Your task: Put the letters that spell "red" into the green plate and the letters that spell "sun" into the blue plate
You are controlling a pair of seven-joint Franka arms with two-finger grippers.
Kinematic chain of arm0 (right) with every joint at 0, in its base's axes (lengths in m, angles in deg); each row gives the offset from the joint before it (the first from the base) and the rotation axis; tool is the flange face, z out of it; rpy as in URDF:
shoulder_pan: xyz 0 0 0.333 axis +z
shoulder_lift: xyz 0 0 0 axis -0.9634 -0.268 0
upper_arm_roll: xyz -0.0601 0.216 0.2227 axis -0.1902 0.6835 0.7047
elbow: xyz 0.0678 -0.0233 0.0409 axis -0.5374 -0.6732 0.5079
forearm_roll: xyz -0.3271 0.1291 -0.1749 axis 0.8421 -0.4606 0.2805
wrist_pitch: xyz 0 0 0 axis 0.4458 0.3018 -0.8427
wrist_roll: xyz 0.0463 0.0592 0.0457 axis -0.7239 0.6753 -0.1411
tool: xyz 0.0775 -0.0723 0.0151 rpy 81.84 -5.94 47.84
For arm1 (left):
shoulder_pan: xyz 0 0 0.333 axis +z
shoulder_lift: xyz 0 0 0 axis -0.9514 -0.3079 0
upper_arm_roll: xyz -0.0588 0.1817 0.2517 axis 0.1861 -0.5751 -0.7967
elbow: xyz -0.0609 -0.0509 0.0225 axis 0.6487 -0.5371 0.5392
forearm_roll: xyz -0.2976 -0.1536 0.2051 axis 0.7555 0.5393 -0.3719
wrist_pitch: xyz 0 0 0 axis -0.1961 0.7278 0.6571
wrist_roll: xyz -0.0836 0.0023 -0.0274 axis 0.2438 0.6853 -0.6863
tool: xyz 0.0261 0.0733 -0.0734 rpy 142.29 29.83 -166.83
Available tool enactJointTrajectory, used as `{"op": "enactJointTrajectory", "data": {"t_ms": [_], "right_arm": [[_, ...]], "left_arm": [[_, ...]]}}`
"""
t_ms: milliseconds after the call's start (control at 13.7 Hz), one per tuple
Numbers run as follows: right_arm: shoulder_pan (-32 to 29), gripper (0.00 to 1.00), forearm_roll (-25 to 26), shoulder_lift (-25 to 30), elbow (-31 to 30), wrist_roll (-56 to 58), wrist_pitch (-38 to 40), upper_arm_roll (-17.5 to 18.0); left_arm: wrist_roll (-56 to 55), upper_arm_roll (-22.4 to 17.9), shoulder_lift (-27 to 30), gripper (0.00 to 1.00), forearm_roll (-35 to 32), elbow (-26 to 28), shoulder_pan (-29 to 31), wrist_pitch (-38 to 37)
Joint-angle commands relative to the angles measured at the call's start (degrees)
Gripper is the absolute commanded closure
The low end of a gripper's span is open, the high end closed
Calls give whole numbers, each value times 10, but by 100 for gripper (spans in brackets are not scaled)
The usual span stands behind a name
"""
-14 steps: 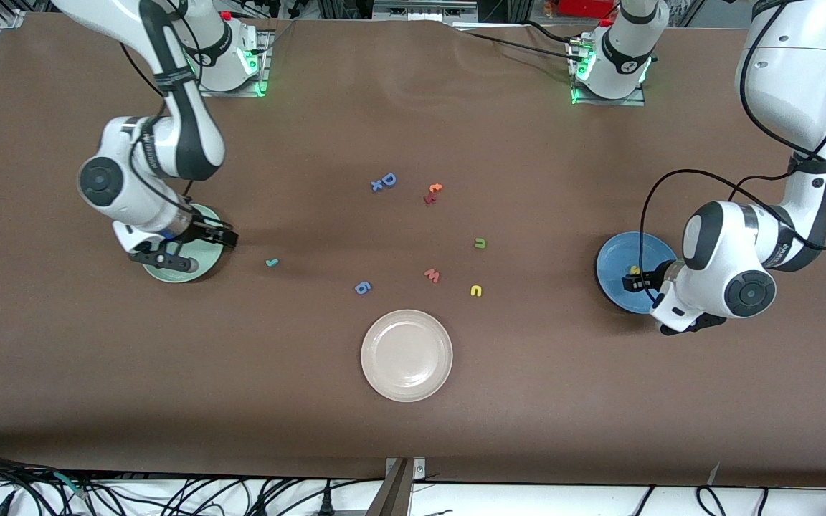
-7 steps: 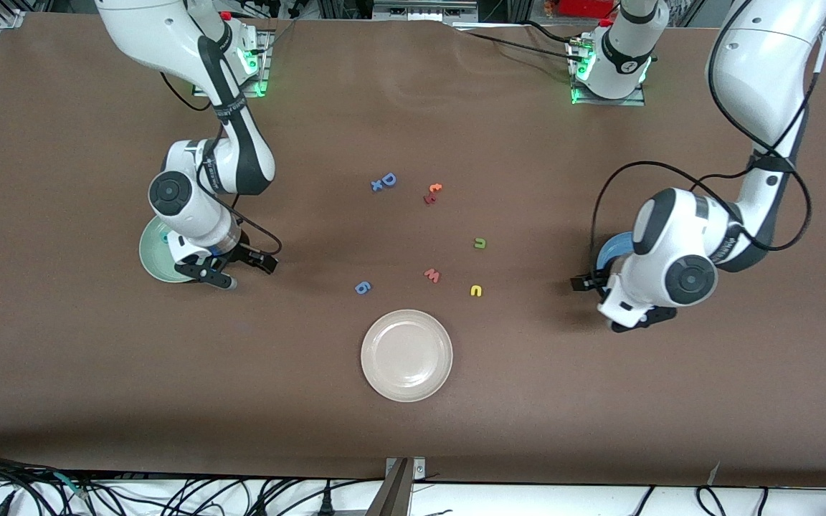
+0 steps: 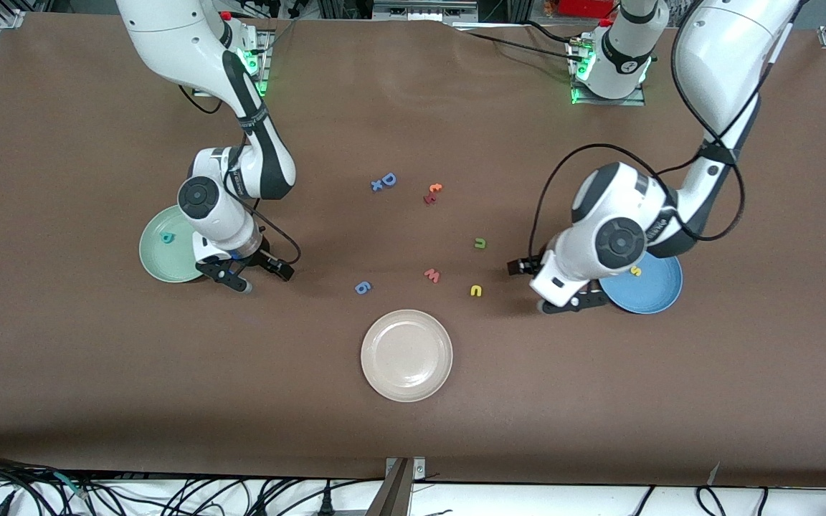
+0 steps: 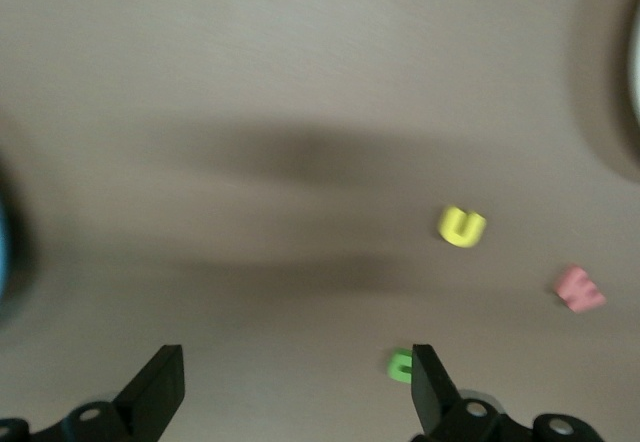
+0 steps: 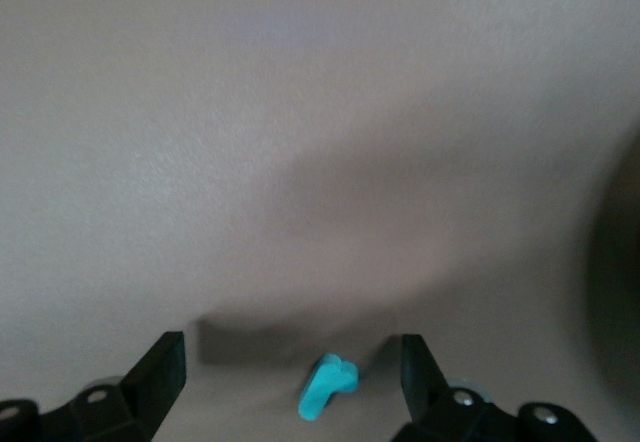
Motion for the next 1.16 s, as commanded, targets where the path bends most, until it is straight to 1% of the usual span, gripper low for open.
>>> {"op": "enactJointTrajectory", "data": {"t_ms": [0,146,291,509,582,800,946,1091], "right_arm": [[4,8,-12,-6,-4,-6,-4,0],[4,14,-13,-4,-9,-5,-2,0],[4,30,-12,-4,-9,-5,-2,-1],[4,59,-13,-2,-10,-6,2,0],[4,65,-13,-1,-10,-6,8,0],[4,65,-13,-1,-12,-14,9,0],[5,65,-13,-1,-12,-18,9,0],[8,63,-13,4,-12,-18,9,1]], "left_arm": [[-17,0,26,0,-44,54,-30,41],[-43,1,25,0,-71,84,-47,87],[-82,1,25,0,-103,121,-60,139],[-109,1,21,0,-118,139,-79,158],[-115,0,21,0,-118,147,-83,165],[-124,-1,7,0,-125,147,-97,170],[-149,-1,-4,0,-162,144,-97,175],[-161,-1,-15,0,-184,141,-98,176]]}}
